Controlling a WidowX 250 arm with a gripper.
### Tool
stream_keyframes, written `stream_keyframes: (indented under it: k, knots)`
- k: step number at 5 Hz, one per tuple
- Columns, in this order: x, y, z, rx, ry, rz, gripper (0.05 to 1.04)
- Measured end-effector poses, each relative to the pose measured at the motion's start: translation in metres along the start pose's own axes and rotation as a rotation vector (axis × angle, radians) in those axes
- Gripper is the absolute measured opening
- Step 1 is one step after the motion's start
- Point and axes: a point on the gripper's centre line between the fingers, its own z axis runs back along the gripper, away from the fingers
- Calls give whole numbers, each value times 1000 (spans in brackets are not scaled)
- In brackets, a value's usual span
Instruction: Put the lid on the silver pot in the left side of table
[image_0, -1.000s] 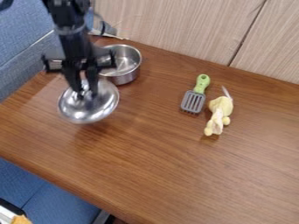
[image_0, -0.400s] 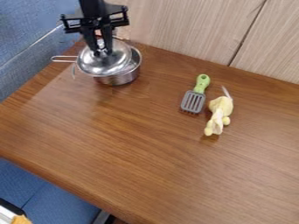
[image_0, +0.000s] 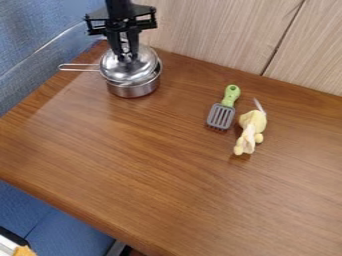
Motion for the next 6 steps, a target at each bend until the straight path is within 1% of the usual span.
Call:
stream_keyframes:
  k: [1, 2, 3, 4, 6]
  knots:
    - [2, -1, -9, 6, 21, 1, 285]
    - [6, -4, -13, 5, 29, -7, 285]
    - [5, -6, -13, -4, 34, -18, 285]
    - [5, -7, -13, -10, 36, -23, 348]
    - [-2, -11, -11, -9, 37, -19, 928]
